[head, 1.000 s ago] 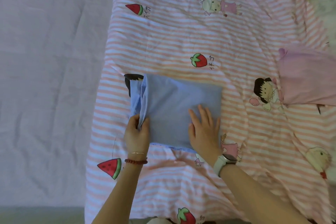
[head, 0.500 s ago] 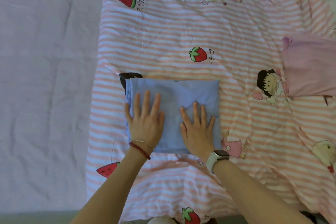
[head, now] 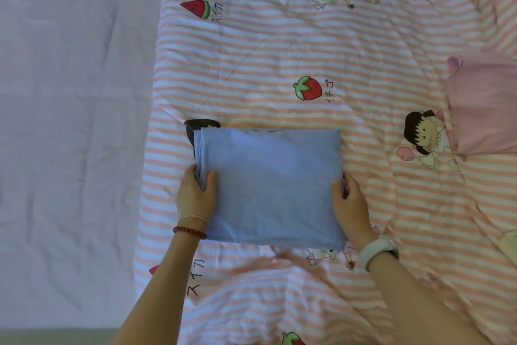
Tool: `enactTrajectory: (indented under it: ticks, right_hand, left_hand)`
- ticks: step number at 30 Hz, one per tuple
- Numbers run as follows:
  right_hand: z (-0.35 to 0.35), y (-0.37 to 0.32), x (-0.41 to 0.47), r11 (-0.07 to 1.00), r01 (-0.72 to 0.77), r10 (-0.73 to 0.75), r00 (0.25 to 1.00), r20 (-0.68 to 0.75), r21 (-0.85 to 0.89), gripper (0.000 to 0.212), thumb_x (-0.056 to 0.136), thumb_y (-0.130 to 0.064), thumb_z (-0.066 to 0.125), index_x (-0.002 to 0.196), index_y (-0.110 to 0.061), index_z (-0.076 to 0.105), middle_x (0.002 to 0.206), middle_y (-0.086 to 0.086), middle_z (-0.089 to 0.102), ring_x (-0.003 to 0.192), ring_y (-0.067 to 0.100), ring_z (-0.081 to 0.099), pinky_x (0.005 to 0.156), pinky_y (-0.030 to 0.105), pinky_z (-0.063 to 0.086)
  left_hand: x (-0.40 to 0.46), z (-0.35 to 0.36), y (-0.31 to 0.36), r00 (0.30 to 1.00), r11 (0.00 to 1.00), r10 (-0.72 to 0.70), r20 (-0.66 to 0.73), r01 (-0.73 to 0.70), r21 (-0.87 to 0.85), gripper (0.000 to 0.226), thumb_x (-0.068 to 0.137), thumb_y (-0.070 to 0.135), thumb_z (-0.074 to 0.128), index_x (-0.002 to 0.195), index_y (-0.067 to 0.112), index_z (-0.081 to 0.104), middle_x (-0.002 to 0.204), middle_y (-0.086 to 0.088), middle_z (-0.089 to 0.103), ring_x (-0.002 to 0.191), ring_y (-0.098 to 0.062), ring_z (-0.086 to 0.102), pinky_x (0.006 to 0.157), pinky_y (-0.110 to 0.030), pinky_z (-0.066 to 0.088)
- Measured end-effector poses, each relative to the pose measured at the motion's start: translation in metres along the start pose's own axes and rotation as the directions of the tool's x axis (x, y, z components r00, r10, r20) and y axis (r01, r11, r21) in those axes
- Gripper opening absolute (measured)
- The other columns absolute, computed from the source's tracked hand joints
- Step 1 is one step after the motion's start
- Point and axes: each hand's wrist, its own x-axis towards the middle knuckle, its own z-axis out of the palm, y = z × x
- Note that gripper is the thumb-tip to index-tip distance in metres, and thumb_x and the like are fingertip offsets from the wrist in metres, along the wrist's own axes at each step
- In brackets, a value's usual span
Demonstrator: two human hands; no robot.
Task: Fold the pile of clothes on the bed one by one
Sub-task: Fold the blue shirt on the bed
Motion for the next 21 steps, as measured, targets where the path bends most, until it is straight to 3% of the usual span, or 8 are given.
enactTrajectory:
  ticks: [2, 5, 7, 12, 16, 18, 21]
  right_hand:
    - [0.000, -0.004, 0.007, 0.995, -0.035, 0.032, 0.999, 0.034, 0.095, 0.020, 0.097, -0.029, 0.046, 0.112, -0.018, 0.049, 0.100, -0.003, 0.058, 0.084, 0.016, 0.055, 0.068, 0.025, 0.044]
    - [0.000, -0.007, 0.015, 0.987, -0.068, 0.054, 0.993, 0.100, 0.146, 0.031, 0.094, -0.033, 0.050, 0.118, -0.014, 0.047, 0.098, -0.005, 0.056, 0.085, 0.015, 0.057, 0.068, 0.029, 0.045]
    - [-0.001, -0.007, 0.018, 0.984, -0.073, 0.051, 0.989, 0.138, 0.162, 0.036, 0.094, -0.032, 0.050, 0.122, -0.010, 0.045, 0.103, -0.002, 0.056, 0.087, 0.015, 0.056, 0.066, 0.026, 0.044]
    - [-0.006, -0.005, 0.019, 0.982, -0.019, -0.018, 0.982, 0.191, 0.188, 0.044, 0.095, -0.028, 0.050, 0.134, -0.011, 0.038, 0.122, 0.001, 0.050, 0.103, 0.018, 0.052, 0.080, 0.029, 0.042]
    - [-0.014, -0.011, 0.006, 0.977, 0.064, -0.096, 0.984, 0.150, 0.206, 0.036, 0.095, -0.022, 0.050, 0.129, -0.011, 0.043, 0.118, 0.003, 0.053, 0.102, 0.019, 0.054, 0.079, 0.028, 0.042]
    - [-0.018, -0.017, -0.004, 0.976, 0.109, -0.137, 0.980, 0.144, 0.188, 0.034, 0.095, -0.020, 0.051, 0.126, -0.009, 0.044, 0.115, 0.003, 0.054, 0.101, 0.020, 0.055, 0.079, 0.030, 0.042]
    - [-0.020, -0.027, -0.034, 0.974, 0.171, -0.197, 0.963, 0.185, 0.151, 0.029, 0.094, -0.016, 0.051, 0.122, -0.006, 0.047, 0.109, 0.003, 0.055, 0.096, 0.020, 0.054, 0.073, 0.025, 0.042]
  left_hand:
    - [0.002, -0.001, 0.000, 0.996, 0.997, -0.072, 0.056, 0.074, -0.037, 0.052, 0.092, 0.031, 0.054, 0.135, 0.009, 0.036, 0.129, -0.015, 0.052, 0.109, -0.037, 0.053, 0.082, -0.034, 0.041]
    - [0.002, 0.006, 0.001, 0.990, 0.992, -0.071, 0.118, 0.082, -0.095, 0.067, 0.086, 0.044, 0.059, 0.138, 0.013, 0.029, 0.131, -0.011, 0.050, 0.109, -0.036, 0.054, 0.089, -0.039, 0.046]
    - [0.000, 0.009, 0.001, 0.992, 0.992, -0.045, 0.118, 0.058, -0.111, 0.067, 0.088, 0.040, 0.058, 0.140, 0.013, 0.025, 0.135, -0.009, 0.048, 0.114, -0.035, 0.053, 0.093, -0.041, 0.046]
    - [-0.004, 0.002, 0.003, 0.993, 0.976, -0.016, 0.115, 0.040, -0.214, 0.062, 0.092, 0.028, 0.054, 0.143, 0.011, 0.023, 0.144, -0.008, 0.037, 0.125, -0.029, 0.044, 0.094, -0.031, 0.039]
    - [-0.026, -0.003, 0.008, 1.000, 0.961, 0.004, 0.016, 0.001, -0.278, 0.058, 0.090, 0.027, 0.059, 0.141, 0.012, 0.034, 0.137, -0.007, 0.047, 0.118, -0.025, 0.049, 0.092, -0.031, 0.042]
    - [-0.049, -0.009, 0.009, 0.998, 0.956, 0.009, -0.062, -0.026, -0.291, 0.060, 0.085, 0.034, 0.061, 0.136, 0.011, 0.041, 0.126, -0.004, 0.055, 0.105, -0.017, 0.053, 0.084, -0.025, 0.041]
    - [-0.093, -0.028, -0.002, 0.987, 0.948, -0.034, -0.154, -0.017, -0.317, 0.049, 0.089, 0.024, 0.061, 0.133, 0.010, 0.045, 0.119, -0.002, 0.058, 0.098, -0.011, 0.051, 0.076, -0.014, 0.035]
